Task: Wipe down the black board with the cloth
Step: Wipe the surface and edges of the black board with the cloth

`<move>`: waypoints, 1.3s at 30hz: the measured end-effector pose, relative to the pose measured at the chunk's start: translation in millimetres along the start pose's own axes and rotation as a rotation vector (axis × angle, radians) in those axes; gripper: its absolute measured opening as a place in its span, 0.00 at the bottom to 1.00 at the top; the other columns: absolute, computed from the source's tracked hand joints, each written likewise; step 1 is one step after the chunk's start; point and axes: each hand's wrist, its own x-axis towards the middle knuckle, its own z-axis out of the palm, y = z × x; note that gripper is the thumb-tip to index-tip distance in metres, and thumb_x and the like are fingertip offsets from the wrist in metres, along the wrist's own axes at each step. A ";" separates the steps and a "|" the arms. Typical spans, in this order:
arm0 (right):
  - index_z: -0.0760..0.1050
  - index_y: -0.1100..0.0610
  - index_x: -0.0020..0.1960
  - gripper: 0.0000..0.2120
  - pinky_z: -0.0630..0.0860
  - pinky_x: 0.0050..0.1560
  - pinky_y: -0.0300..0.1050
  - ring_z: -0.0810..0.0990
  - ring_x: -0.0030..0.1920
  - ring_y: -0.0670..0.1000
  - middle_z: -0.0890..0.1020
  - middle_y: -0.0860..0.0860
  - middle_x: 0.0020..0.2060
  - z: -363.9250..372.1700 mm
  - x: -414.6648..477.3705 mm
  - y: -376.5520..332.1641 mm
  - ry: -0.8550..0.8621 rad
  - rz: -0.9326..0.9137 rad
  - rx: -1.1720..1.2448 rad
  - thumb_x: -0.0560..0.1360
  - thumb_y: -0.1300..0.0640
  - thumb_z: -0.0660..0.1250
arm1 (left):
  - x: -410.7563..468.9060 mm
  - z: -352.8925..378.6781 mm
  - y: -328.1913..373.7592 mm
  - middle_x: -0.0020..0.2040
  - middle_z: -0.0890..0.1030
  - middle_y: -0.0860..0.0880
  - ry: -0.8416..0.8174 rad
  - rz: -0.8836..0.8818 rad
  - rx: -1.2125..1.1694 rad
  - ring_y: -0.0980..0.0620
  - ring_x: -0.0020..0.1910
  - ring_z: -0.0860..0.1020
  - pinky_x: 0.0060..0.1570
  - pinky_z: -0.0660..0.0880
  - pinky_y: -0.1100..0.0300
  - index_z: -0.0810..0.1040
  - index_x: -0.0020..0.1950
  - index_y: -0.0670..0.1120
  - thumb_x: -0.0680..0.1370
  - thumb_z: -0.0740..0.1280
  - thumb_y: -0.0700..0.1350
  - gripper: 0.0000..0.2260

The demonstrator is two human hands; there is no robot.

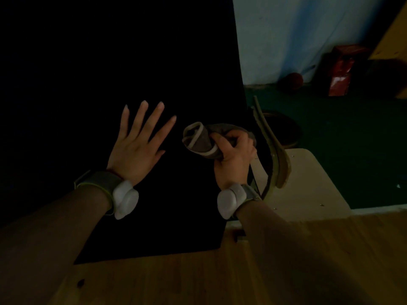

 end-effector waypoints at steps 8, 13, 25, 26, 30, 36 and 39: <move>0.81 0.55 0.56 0.18 0.68 0.51 0.68 0.76 0.47 0.71 0.78 0.66 0.49 24.3 -39.9 31.4 -0.122 0.043 -0.048 0.74 0.51 0.58 | -22.3 6.2 -6.7 0.77 0.50 0.41 -0.008 -0.056 0.021 0.37 0.75 0.48 0.72 0.37 0.39 0.52 0.77 0.50 0.70 0.71 0.51 0.42; 0.81 0.52 0.58 0.13 0.65 0.56 0.70 0.72 0.55 0.71 0.76 0.65 0.56 26.2 -52.9 48.9 -0.391 0.056 -0.143 0.74 0.55 0.67 | -20.1 6.6 -6.7 0.76 0.50 0.41 -0.024 -0.061 0.018 0.36 0.74 0.47 0.71 0.35 0.40 0.53 0.77 0.49 0.69 0.73 0.50 0.42; 0.78 0.60 0.60 0.22 0.65 0.52 0.60 0.71 0.53 0.68 0.74 0.67 0.55 -14.0 10.9 -19.1 0.182 0.004 0.119 0.68 0.74 0.65 | -20.2 11.2 -5.9 0.76 0.50 0.41 -0.027 -0.077 0.008 0.36 0.74 0.47 0.71 0.35 0.39 0.52 0.77 0.50 0.75 0.59 0.53 0.33; 0.78 0.60 0.61 0.23 0.66 0.52 0.61 0.72 0.53 0.68 0.74 0.67 0.54 -8.2 8.8 -18.3 0.161 -0.014 0.099 0.68 0.74 0.66 | -20.3 12.1 -6.9 0.76 0.50 0.41 -0.026 -0.075 0.006 0.36 0.74 0.47 0.71 0.35 0.39 0.52 0.77 0.50 0.75 0.61 0.52 0.33; 0.80 0.56 0.58 0.19 0.67 0.50 0.62 0.67 0.52 0.57 0.76 0.65 0.49 20.1 -12.1 -5.5 0.053 -0.073 0.011 0.70 0.69 0.68 | -20.6 12.3 -8.7 0.76 0.50 0.42 -0.017 -0.073 -0.009 0.36 0.74 0.47 0.70 0.35 0.39 0.53 0.77 0.49 0.72 0.71 0.49 0.38; 0.82 0.51 0.54 0.14 0.71 0.42 0.64 0.66 0.49 0.58 0.77 0.61 0.48 39.4 -50.7 23.5 -0.146 -0.053 -0.123 0.70 0.58 0.66 | -18.3 9.9 -6.5 0.76 0.50 0.43 -0.036 -0.062 0.003 0.37 0.74 0.47 0.70 0.36 0.38 0.52 0.77 0.49 0.69 0.74 0.47 0.42; 0.83 0.51 0.50 0.16 0.74 0.37 0.64 0.77 0.45 0.66 0.80 0.62 0.45 40.5 -62.3 28.4 -0.249 -0.045 -0.188 0.63 0.60 0.69 | -17.7 10.3 -6.7 0.76 0.50 0.43 -0.034 -0.057 -0.004 0.37 0.74 0.47 0.70 0.36 0.39 0.52 0.77 0.50 0.69 0.74 0.47 0.43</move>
